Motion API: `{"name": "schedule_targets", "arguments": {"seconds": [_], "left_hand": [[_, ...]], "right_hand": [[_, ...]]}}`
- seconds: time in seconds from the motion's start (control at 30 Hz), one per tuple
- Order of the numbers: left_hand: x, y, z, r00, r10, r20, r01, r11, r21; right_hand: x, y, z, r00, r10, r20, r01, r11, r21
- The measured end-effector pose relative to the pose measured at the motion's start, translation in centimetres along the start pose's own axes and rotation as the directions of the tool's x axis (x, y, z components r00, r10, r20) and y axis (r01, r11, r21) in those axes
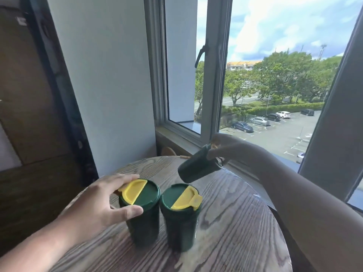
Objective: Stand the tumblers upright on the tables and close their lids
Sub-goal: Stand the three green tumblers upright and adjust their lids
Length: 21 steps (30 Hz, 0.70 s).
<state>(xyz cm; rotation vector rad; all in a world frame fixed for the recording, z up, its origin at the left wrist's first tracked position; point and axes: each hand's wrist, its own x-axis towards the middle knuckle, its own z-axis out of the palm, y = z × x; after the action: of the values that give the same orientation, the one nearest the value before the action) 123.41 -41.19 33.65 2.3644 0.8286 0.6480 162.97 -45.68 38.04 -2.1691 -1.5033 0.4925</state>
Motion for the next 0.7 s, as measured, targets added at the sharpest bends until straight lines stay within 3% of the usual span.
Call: {"name": "schedule_targets", "arguments": {"seconds": [0.13, 0.27, 0.5, 0.6, 0.7], "left_hand": [[0.1, -0.1, -0.3, 1.000, -0.004, 0.015, 0.003, 0.998, 0.063], [0.0, 0.4, -0.5, 0.999, 0.032, 0.003, -0.032, 0.996, 0.079], [-0.1, 0.7, -0.5, 0.998, 0.063, -0.029, -0.059, 0.989, 0.135], [0.0, 0.3, -0.3, 0.996, 0.073, -0.041, -0.069, 0.993, 0.091], [0.0, 0.1, 0.0, 0.995, 0.077, -0.056, -0.073, 0.995, 0.072]], "right_hand": [[-0.9, -7.7, 0.1, 0.996, -0.012, 0.094, 0.011, 1.000, 0.010], [-1.3, -12.4, 2.7, 0.975, 0.016, 0.222, 0.012, 0.992, -0.123], [-1.5, -14.5, 5.3, 0.946, 0.129, 0.299, -0.079, 0.982, -0.173], [-1.7, -14.7, 5.1, 0.954, 0.119, 0.277, -0.074, 0.983, -0.168], [-1.3, -14.5, 5.2, 0.946, 0.130, 0.296, -0.048, 0.962, -0.269]]}}
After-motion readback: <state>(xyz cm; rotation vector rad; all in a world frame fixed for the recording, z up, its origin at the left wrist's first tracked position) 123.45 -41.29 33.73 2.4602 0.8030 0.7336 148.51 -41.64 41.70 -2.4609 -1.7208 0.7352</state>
